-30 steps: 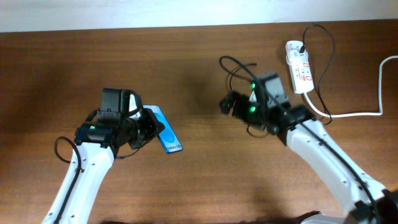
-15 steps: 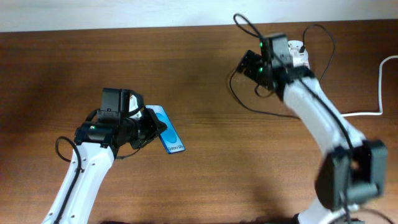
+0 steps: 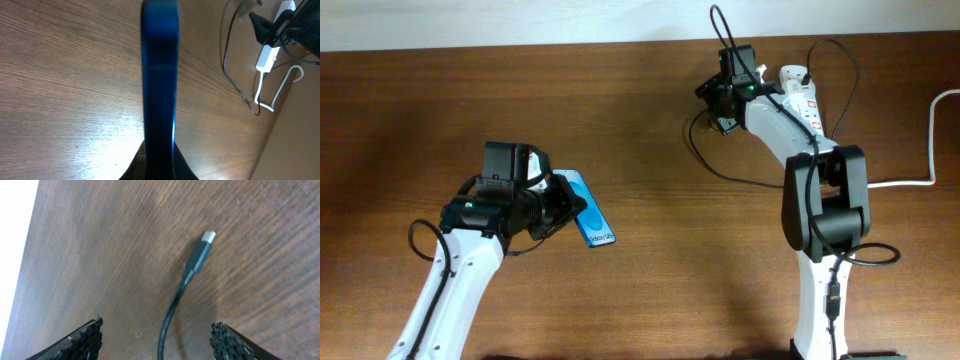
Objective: Plug charger to phone and switch on socket
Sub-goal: 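Reach the right gripper to the black cable's USB-C plug and grasp it, then carry the plug with the right gripper toward the phone's bottom port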
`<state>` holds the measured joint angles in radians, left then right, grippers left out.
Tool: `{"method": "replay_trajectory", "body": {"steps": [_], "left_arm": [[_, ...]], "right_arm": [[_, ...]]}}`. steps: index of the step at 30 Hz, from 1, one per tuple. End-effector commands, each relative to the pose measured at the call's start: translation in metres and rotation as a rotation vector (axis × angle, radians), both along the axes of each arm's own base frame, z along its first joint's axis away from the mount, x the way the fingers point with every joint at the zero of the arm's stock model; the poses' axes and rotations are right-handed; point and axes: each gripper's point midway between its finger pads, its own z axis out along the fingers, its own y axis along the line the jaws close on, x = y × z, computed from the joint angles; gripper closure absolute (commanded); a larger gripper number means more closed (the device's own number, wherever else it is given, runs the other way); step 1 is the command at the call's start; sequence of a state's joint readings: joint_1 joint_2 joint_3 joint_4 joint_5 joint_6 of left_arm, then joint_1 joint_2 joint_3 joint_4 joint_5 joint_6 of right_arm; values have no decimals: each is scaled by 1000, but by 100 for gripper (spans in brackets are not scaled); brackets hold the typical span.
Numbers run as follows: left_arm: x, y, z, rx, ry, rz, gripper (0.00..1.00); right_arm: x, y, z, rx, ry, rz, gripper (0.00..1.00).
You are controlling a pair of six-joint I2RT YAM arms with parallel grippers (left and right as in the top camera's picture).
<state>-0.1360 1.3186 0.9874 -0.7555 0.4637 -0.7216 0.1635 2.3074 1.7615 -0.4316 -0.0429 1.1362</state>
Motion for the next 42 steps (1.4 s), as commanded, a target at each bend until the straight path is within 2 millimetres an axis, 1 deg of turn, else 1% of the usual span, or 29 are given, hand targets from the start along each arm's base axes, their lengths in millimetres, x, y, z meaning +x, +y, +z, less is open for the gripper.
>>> {"method": "replay_trajectory", "body": {"steps": [1,3,5,7,8,10,13,14,15,16,19,20,23,25,28,30,32,35,36,37,38,39,41,42], "left_arm": [[3,-1,9,-7,-34,-16,100],[3,-1,9,-7,-34,-16,100],[3,-1,9,-7,-34,-16,100],[2,-1,8,-7,-30,-16,100],[2,-1,8,-6,-26,-16,100],[1,-1,7,-6,-22,-16,100],[0,-1,7,-6,-19,-16,100],[0,-2,8,-13,-18,-20,100],[-1,-6,10,-36,-16,-32,100],[-2,-8,11,-47,-15,-37,100],[-3,-8,13,-74,-12,-39,100],[-1,-5,15,-95,-12,-31,100],[2,4,18,-114,-32,-34,100],[4,19,17,-112,-20,15,100],[9,34,15,-99,-30,50,100],[10,36,8,-96,-9,52,100],[12,36,-8,-99,50,55,100],[14,35,-35,-108,143,56,100],[16,33,-39,-120,153,46,100],[20,27,-38,-152,121,1,100],[23,21,-32,-192,96,-23,100],[25,21,-29,-205,85,-30,100],[34,17,-16,-218,-5,-97,100],[42,8,-1,-264,-117,-184,100]], "right_arm": [[5,-16,-21,10,26,-77,28],[5,-17,-37,16,46,-74,31],[1,-15,-50,18,69,-68,36],[-4,-13,-69,26,105,-61,46],[-6,-12,-75,28,117,-58,51],[-10,-10,-85,39,141,-50,58],[-17,-12,-89,26,172,-44,71],[-17,-12,-89,8,165,-12,77],[-16,-14,-89,-13,159,33,90],[-16,-14,-89,-14,154,71,96],[-14,-12,-78,27,124,198,96],[-14,-11,-70,26,96,280,96],[-18,-14,-52,-27,62,432,96],[-28,-15,-28,-117,35,596,96],[-48,-17,3,-196,32,765,96],[-70,-16,27,-244,43,898,96],[-95,-18,51,-306,80,994,95],[-129,-8,85,-322,95,1099,95],[-142,-3,98,-309,103,1115,96],[-157,0,111,-305,108,1152,96],[-167,3,120,-308,102,1186,96],[-177,8,130,-295,89,1219,96],[-207,29,163,-192,0,1315,95],[-223,39,184,-129,-62,1351,95]]}}
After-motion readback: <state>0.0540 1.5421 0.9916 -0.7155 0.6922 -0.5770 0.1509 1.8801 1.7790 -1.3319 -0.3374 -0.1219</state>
